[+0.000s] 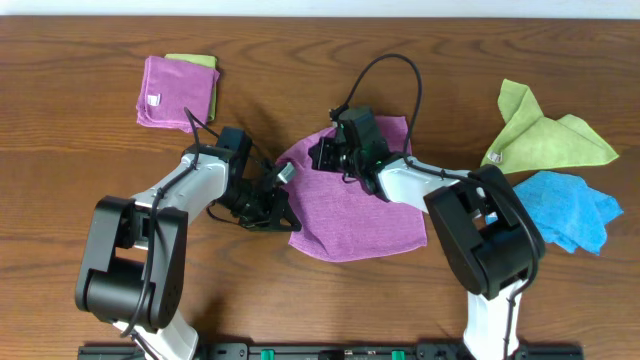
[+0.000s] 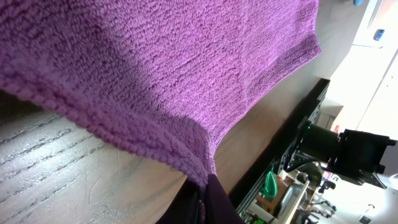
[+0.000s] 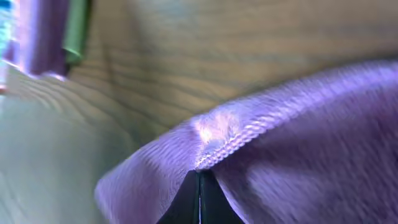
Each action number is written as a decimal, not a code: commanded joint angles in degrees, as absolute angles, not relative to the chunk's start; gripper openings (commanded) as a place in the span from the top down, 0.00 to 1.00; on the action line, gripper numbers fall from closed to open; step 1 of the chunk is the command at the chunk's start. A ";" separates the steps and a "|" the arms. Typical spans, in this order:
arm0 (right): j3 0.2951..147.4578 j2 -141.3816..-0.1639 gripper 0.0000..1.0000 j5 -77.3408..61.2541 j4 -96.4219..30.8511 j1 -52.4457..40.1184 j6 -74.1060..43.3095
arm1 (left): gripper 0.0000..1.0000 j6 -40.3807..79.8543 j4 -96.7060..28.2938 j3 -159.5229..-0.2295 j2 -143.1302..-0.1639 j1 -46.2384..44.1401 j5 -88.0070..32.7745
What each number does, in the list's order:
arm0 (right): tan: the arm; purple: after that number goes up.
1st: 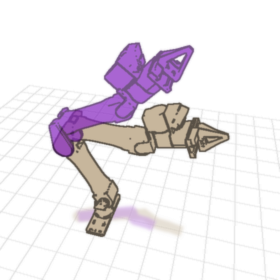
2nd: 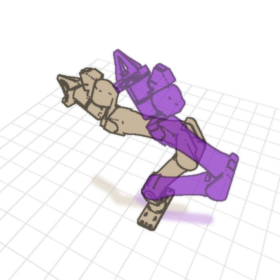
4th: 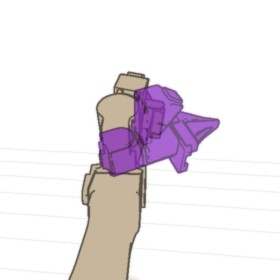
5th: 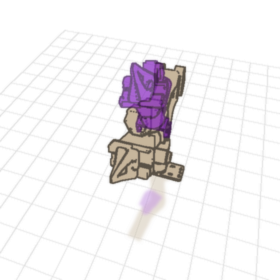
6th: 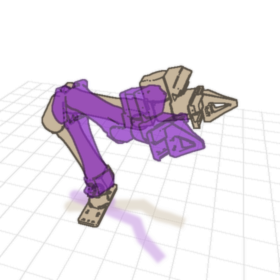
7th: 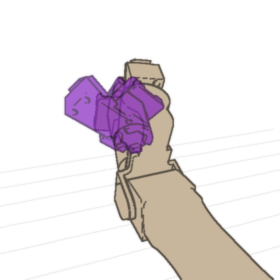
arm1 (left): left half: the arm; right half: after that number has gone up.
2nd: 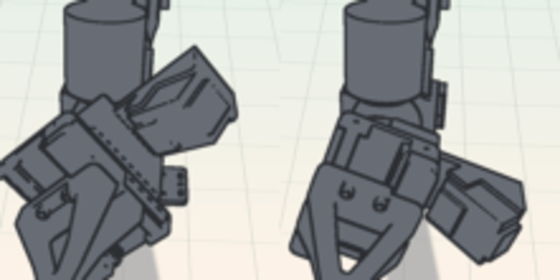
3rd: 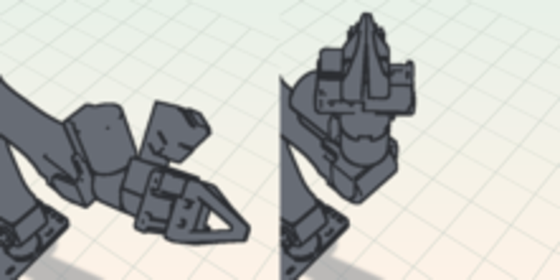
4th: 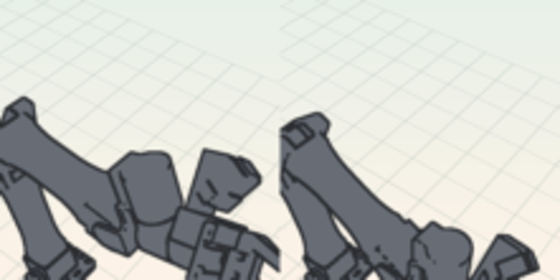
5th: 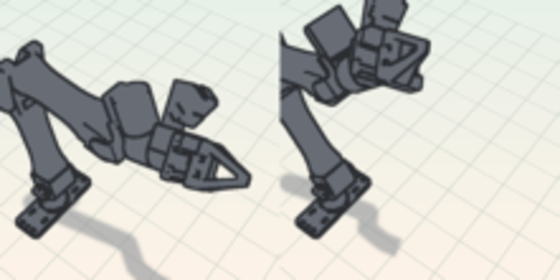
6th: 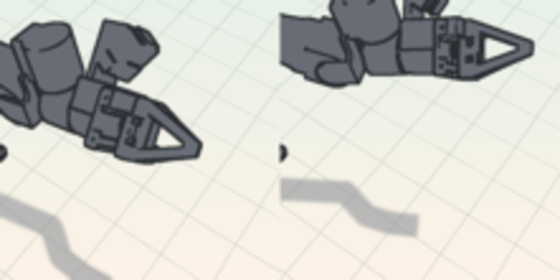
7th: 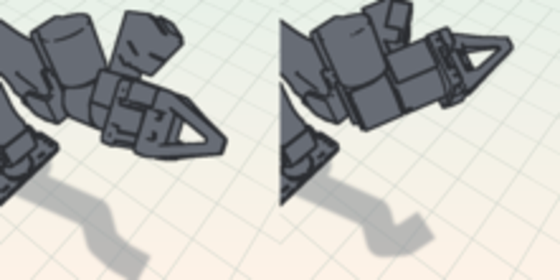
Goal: Fold the cloth
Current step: 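Move the right gripper to the cloth's right corner and grasp it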
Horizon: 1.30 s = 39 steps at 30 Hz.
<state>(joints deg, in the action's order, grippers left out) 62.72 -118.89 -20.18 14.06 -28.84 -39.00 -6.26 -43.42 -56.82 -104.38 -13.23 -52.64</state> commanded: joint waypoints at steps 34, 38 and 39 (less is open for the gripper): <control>75.50 -128.88 0.78 -10.50 26.85 -30.44 -35.92 | 0.94 -5.93 -44.38 -56.64 -104.55 -13.13 -54.04; 75.66 -127.92 0.74 -10.52 26.79 -28.82 -35.92 | 0.94 -6.00 -44.38 -56.64 -104.55 -12.86 -54.02; 75.66 -127.37 0.73 -10.50 26.76 -28.32 -35.92 | 0.94 -6.00 -44.36 -56.64 -104.55 -12.64 -54.02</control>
